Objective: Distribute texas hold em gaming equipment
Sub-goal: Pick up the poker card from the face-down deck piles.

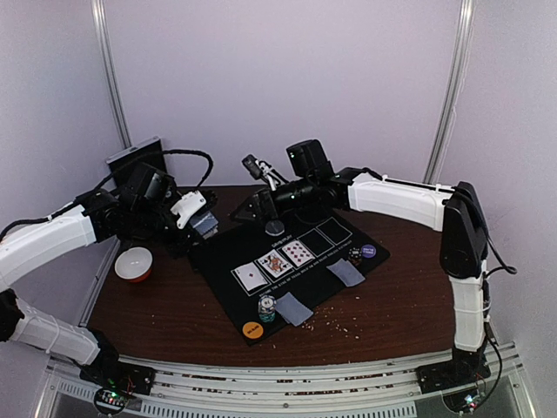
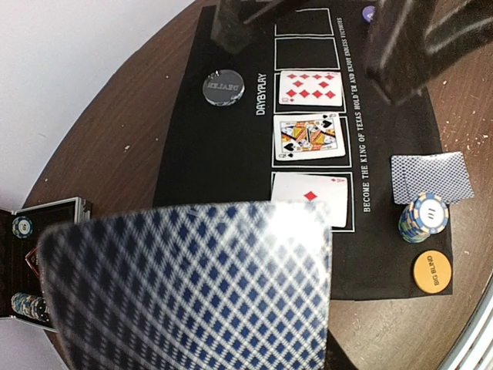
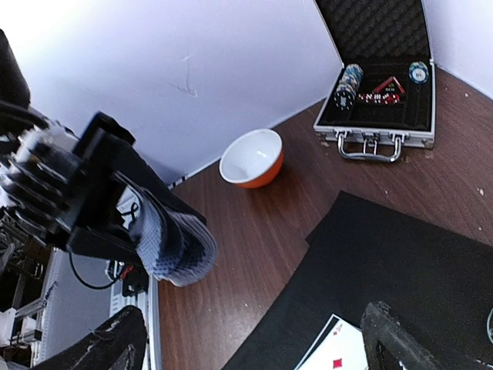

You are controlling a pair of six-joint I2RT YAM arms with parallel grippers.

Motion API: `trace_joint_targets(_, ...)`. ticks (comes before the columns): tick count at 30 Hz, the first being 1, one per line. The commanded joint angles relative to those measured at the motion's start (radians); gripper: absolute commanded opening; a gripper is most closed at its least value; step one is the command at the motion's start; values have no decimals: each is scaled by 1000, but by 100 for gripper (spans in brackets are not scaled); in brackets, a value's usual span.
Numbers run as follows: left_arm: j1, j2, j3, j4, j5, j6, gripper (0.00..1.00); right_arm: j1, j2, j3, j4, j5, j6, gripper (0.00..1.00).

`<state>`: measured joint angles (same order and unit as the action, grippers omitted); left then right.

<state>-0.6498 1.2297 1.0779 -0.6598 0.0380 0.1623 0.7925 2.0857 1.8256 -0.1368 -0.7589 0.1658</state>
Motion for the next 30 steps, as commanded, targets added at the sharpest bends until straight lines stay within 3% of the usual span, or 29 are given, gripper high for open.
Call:
trace_joint_targets(1,-6,-2,28,28,6,14,36,11,-29,9,198,-56,144,100)
trace_joint_targets(19,-5,-19,26,27,25,19,36,82,129,112,306,50,218,98)
trace_joint_targets(25,-6,-24,25,28,17,27,36,88,154,147,219,175,163,90)
trace_joint_targets(30,-6,-38,22,29,-9,29,35,90,148,164,129,195,88,79)
